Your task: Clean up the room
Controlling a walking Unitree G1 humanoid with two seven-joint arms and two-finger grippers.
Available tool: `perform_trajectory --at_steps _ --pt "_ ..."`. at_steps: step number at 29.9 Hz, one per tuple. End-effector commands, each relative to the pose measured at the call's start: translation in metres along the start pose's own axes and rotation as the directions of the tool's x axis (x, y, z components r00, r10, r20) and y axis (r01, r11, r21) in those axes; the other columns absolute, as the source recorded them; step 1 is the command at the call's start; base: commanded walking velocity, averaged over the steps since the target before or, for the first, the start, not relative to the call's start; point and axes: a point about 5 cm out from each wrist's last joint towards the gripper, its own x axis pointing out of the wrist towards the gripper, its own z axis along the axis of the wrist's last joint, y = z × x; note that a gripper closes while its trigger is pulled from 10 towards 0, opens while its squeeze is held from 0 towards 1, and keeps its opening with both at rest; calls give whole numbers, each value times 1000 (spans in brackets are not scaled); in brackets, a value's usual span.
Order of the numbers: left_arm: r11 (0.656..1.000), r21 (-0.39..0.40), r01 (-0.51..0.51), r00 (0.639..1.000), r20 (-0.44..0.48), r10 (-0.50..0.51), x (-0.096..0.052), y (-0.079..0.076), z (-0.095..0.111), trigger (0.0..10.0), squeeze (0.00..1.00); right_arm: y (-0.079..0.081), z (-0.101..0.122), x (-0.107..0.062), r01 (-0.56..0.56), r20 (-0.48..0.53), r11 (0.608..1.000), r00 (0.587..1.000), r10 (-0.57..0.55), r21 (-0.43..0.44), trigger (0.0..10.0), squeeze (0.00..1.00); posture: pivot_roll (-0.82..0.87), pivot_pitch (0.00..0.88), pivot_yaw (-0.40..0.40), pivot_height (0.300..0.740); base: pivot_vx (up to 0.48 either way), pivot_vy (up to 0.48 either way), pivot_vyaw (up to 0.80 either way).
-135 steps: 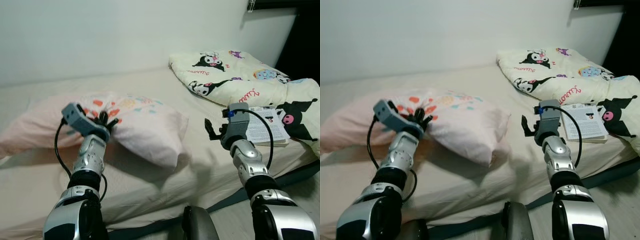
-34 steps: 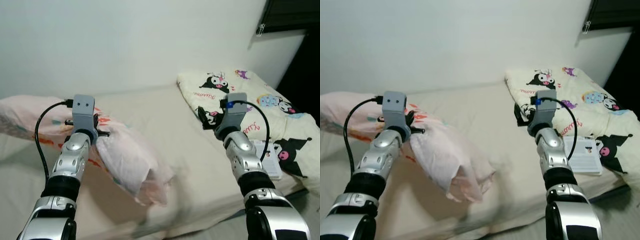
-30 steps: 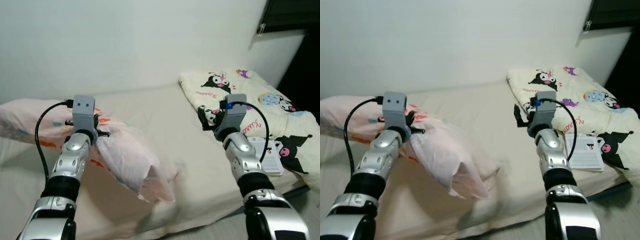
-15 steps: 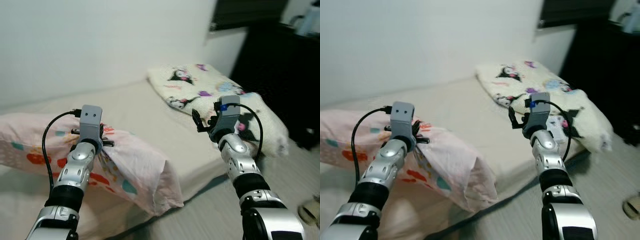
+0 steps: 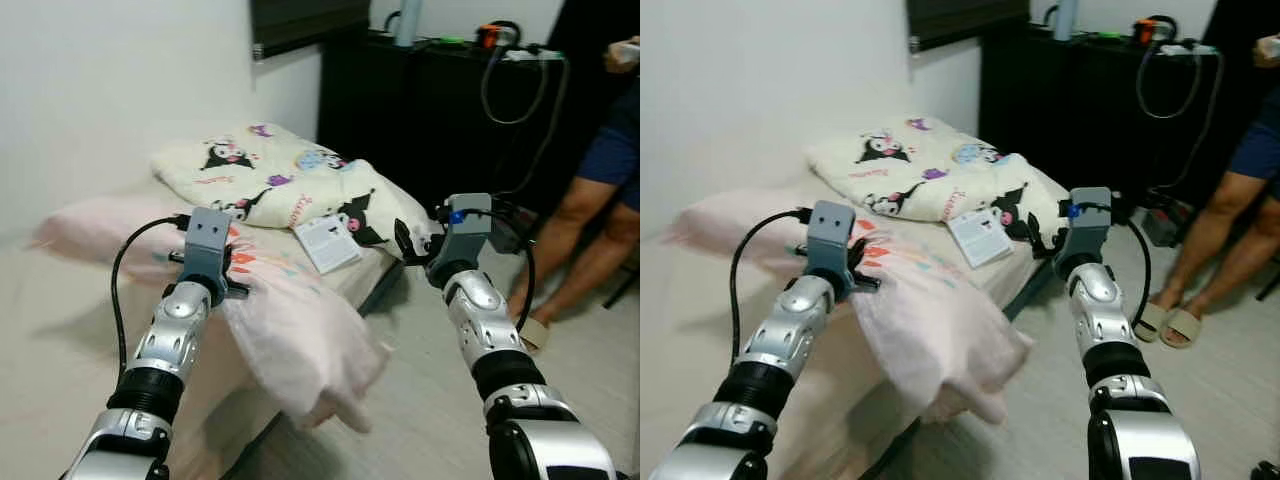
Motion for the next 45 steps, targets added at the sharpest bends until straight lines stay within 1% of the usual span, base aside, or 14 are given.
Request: perform_trajectory --at_steps 1,6,16,17,18,26,32,34,42,43,44,45 --pt "1000 21 -22 993 115 20 2 6 25 10000 0 7 2 0 -32 18 999 999 33 -27 10000 0 -46 0 -1 740 0 0 800" --pt "1000 21 -20 994 112 18 2 5 23 10000 0 11 1 1 -47 17 998 999 47 -35 10000 0 -46 0 -1 740 0 0 800" --pt "999 32 -22 993 113 19 1 8 21 10000 0 10 4 1 -49 27 998 998 50 -37 10000 0 -49 0 -3 740 0 0 800" --pt "998 65 -28 993 117 20 0 11 21 10000 0 10 4 1 -48 28 998 998 49 -39 10000 0 -48 0 -3 740 0 0 800" --pt "997 77 -31 993 117 22 0 13 21 10000 0 10 4 1 -47 28 998 998 48 -39 10000 0 -48 0 -3 740 0 0 800" --pt "993 109 -42 993 117 29 -1 18 19 10000 0 10 4 1 -43 29 998 999 44 -42 10000 0 -47 0 -3 740 0 0 800" --pt "994 109 -32 993 115 19 -2 15 18 10000 0 10 5 1 -41 31 998 999 42 -42 10000 0 -46 0 -4 740 0 0 800" --pt "994 108 -16 993 115 3 -2 9 17 10000 0 10 5 1 -38 32 999 999 39 -39 10000 0 -46 0 -3 740 0 0 800" --pt "994 105 1 993 120 -14 -2 5 17 10000 0 9 4 1 -33 35 999 999 34 -30 10000 0 -46 0 -3 740 0 0 800" --pt "994 113 3 993 117 -16 -2 4 16 10000 0 9 4 1 -29 34 1000 999 29 -12 10000 0 -46 0 -3 740 0 0 0" --pt "994 113 3 993 117 -16 -2 4 16 10000 0 9 4 1 -29 34 1000 999 29 -12 10000 0 -46 0 -3 740 0 0 0" --pt "991 134 5 993 113 -21 -2 4 16 10000 0 9 3 1 -20 29 1000 999 20 -2 10000 0 -45 0 -4 740 0 337 0"
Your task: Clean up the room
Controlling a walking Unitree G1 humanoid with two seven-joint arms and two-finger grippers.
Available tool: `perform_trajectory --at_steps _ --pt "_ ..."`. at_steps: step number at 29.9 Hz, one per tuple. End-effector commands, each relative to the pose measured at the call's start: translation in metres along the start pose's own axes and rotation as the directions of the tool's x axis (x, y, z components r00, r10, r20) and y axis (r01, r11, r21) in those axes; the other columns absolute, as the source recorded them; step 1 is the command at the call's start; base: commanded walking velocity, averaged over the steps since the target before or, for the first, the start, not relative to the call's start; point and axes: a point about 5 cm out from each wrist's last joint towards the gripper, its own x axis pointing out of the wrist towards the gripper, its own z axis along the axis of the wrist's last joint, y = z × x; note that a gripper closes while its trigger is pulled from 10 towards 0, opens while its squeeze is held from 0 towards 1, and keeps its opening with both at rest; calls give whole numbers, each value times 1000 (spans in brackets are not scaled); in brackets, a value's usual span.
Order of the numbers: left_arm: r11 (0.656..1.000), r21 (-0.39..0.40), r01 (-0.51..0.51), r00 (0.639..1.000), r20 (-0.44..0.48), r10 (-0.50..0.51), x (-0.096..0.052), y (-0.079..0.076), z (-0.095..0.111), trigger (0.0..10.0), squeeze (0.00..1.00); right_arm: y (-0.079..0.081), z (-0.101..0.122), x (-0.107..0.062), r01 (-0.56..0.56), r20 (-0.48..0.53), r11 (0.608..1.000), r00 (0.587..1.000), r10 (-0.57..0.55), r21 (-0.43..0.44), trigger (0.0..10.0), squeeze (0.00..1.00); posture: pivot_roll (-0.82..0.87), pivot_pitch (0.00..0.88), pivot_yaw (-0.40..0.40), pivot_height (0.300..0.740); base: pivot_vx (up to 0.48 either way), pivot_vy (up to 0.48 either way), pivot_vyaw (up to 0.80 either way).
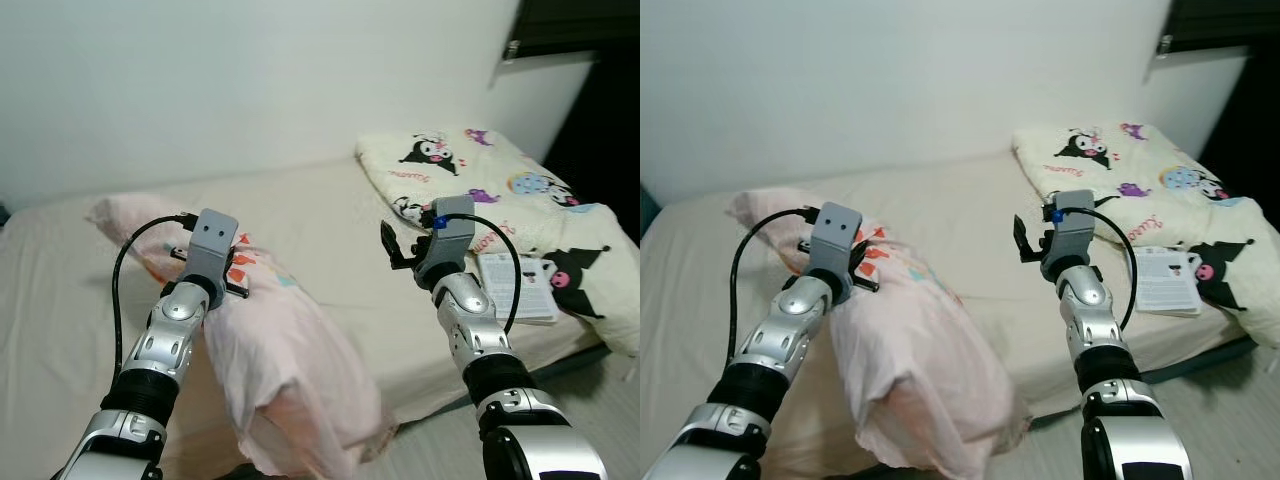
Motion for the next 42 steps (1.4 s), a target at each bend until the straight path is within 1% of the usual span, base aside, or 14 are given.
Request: perform_trajectory --at_steps 1,4,16,31,42 --pt "999 32 -9 995 104 6 2 3 20 10000 0 -1 1 0 12 7 1000 1000 -12 17 10000 0 -45 0 -4 740 0 337 0" --pt "999 50 -10 995 104 5 2 3 20 10000 0 0 2 1 17 10 1000 1000 -18 18 10000 0 -43 0 -5 740 0 344 0" --pt "999 48 -7 994 112 2 3 3 22 10000 0 1 6 3 15 32 1000 999 -16 20 10000 0 -44 0 -6 740 0 347 0" --pt "999 49 -4 993 116 -2 3 2 24 10000 0 2 5 1 17 39 999 999 -18 31 10000 0 -46 0 4 740 0 346 0" --pt "999 44 4 992 123 -9 4 -2 26 10000 0 1 6 1 20 46 999 999 -22 37 10000 0 -47 0 4 740 0 348 0"
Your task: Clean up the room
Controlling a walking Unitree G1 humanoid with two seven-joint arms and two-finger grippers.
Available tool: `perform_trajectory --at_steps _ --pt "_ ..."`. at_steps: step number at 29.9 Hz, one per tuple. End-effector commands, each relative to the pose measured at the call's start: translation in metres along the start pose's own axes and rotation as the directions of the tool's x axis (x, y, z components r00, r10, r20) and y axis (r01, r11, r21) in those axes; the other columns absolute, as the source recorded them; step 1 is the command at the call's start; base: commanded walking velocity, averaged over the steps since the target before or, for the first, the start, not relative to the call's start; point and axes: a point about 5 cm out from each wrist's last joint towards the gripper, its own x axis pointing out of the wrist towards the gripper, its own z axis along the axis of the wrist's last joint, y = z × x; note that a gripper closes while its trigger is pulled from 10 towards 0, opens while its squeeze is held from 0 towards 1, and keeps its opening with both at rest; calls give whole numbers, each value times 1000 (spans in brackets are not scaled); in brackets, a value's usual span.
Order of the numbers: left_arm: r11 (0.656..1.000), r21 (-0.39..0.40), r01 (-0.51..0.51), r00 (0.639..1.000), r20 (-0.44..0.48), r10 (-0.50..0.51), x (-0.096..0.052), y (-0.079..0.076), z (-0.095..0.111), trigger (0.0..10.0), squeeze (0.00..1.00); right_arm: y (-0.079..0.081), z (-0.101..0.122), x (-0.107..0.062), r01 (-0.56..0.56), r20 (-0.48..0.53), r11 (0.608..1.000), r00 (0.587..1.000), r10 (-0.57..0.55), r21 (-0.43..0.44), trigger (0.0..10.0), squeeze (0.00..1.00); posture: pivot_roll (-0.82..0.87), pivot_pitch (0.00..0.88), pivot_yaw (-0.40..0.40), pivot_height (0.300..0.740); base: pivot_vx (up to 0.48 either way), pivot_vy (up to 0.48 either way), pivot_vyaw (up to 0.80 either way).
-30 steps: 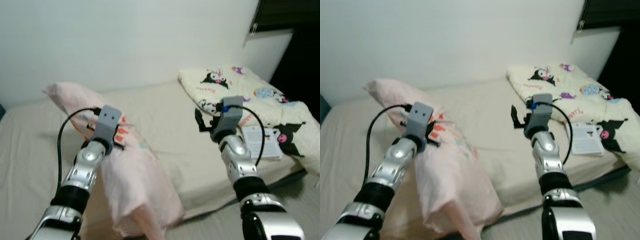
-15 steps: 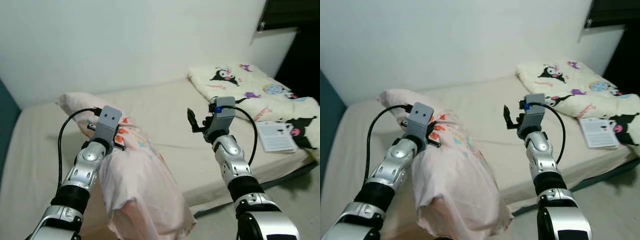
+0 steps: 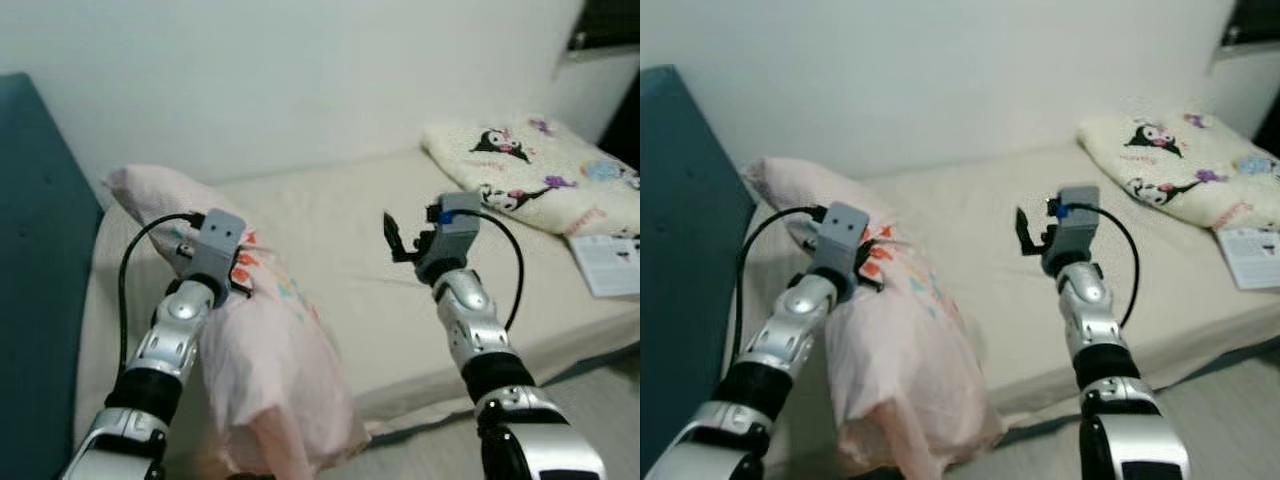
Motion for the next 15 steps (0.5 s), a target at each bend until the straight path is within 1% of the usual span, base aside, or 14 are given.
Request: perform_trajectory --at_steps 1,4,6,15 --pt "1000 17 -22 996 90 20 3 6 19 10000 0 6 -2 0 -9 1 1000 1000 9 21 10000 0 -47 0 5 740 0 345 0" --pt "1000 14 -23 996 91 21 3 6 19 10000 0 6 -2 0 -9 2 1000 1000 9 21 10000 0 -46 0 4 740 0 337 0" --pt "999 -1 -34 995 99 34 3 7 21 10000 0 7 -1 1 -12 3 1000 1000 12 22 10000 0 -46 0 3 740 0 0 0" --pt "999 -9 -31 994 107 31 3 5 23 10000 0 7 0 1 -16 6 1000 1000 16 24 10000 0 -45 0 2 740 0 0 0"
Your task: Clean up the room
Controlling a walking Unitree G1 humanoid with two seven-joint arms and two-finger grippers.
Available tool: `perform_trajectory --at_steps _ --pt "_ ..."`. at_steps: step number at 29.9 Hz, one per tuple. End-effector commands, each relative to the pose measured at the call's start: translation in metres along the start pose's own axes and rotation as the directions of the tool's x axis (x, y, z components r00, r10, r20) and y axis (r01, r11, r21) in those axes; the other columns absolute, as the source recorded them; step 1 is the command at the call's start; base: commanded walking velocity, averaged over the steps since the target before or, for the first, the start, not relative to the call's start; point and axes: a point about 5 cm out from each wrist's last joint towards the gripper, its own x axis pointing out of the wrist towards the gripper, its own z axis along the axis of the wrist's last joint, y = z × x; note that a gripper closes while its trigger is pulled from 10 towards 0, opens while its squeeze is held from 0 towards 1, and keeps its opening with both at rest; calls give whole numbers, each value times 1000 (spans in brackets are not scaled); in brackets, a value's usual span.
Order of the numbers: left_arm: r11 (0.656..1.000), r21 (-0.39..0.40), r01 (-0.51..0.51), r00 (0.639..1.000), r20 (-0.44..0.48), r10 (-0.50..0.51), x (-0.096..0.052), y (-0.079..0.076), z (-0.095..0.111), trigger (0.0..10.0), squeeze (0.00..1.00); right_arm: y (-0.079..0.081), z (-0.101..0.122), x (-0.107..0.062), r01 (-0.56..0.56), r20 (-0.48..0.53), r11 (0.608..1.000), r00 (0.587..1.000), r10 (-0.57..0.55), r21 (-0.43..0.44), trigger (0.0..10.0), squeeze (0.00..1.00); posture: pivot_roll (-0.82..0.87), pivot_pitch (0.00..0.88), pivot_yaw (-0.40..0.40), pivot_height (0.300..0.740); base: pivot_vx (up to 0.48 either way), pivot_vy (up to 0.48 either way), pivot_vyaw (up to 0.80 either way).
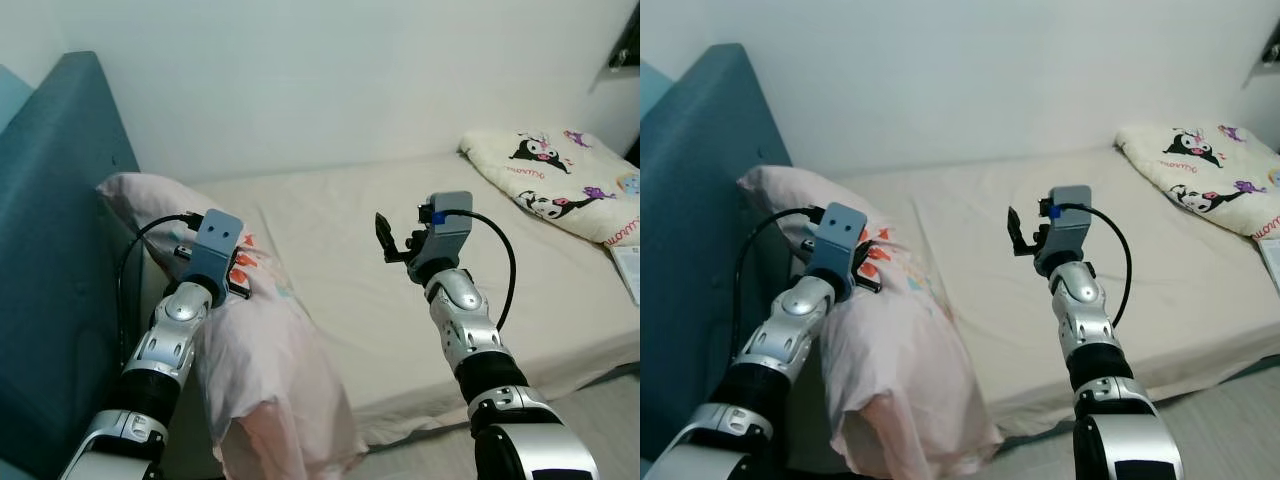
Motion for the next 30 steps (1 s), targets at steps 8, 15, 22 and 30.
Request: perform_trajectory --at_steps 8,15,22,30 --pt "999 -17 32 990 137 -29 3 -7 28 10000 0 -3 0 -1 12 6 1000 1000 -12 9 10000 0 -47 0 3 740 30 0 0" --pt "999 0 42 988 149 -42 3 -9 31 10000 0 -3 0 -2 12 6 1000 1000 -12 11 10000 0 -48 0 6 740 318 0 0" --pt "999 38 11 988 155 -17 7 1 35 10000 0 -3 0 -2 13 3 1000 1000 -13 16 10000 0 -50 0 4 740 325 0 0" --pt "999 38 9 988 152 -14 8 -2 36 10000 0 -2 -2 -2 7 -15 1000 1000 -7 12 10000 0 -56 0 5 740 295 0 0"
